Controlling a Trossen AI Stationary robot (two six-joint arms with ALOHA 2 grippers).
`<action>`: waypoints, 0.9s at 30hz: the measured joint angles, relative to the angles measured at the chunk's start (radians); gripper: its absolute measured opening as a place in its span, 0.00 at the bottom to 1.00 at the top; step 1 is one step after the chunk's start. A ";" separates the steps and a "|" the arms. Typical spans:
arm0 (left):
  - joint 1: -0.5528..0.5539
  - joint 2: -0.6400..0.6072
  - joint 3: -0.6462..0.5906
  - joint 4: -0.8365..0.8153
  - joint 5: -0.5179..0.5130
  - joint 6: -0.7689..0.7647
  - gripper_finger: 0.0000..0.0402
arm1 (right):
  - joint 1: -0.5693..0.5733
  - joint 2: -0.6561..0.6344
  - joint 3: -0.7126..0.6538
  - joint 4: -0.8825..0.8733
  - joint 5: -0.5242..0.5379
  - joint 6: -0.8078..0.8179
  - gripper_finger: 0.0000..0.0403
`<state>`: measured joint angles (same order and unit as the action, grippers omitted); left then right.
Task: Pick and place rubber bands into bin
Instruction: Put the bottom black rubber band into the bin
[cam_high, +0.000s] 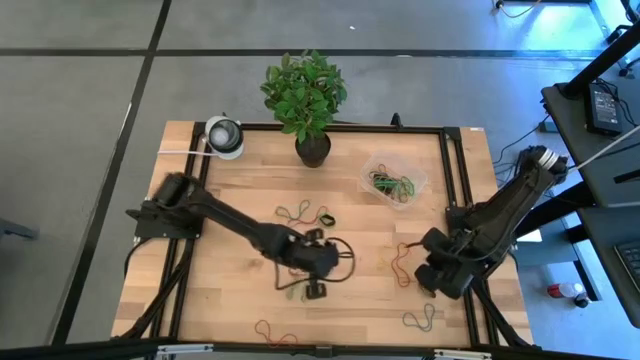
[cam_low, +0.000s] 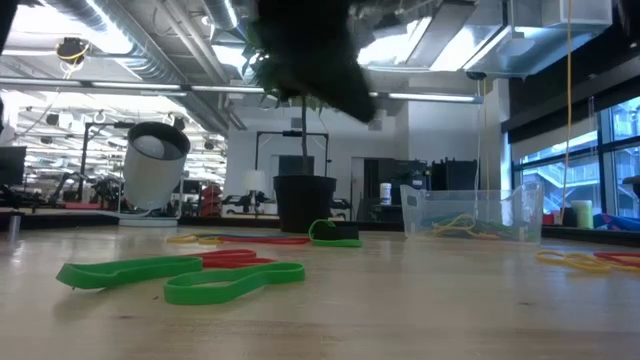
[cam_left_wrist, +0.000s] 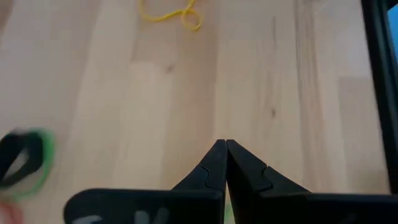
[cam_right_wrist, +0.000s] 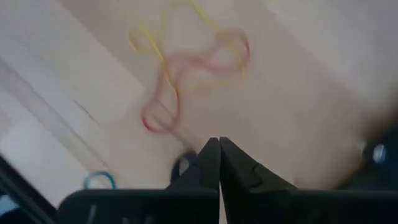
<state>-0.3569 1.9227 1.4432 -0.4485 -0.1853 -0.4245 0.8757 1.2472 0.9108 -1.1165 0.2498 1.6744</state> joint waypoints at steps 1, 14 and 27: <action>-0.002 -0.037 -0.047 0.014 -0.004 -0.002 0.00 | -0.002 0.025 0.000 0.005 -0.038 0.016 0.00; 0.029 -0.641 -0.559 0.035 -0.059 0.041 0.00 | -0.005 0.288 0.000 0.216 -0.305 0.024 0.09; 0.129 -1.083 -0.775 0.037 -0.022 0.152 0.00 | -0.014 0.473 0.002 0.253 -0.311 0.069 0.03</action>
<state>-0.2274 0.8400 0.6684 -0.4118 -0.2072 -0.2724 0.8613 1.7204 0.9129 -0.8637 -0.0608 1.7433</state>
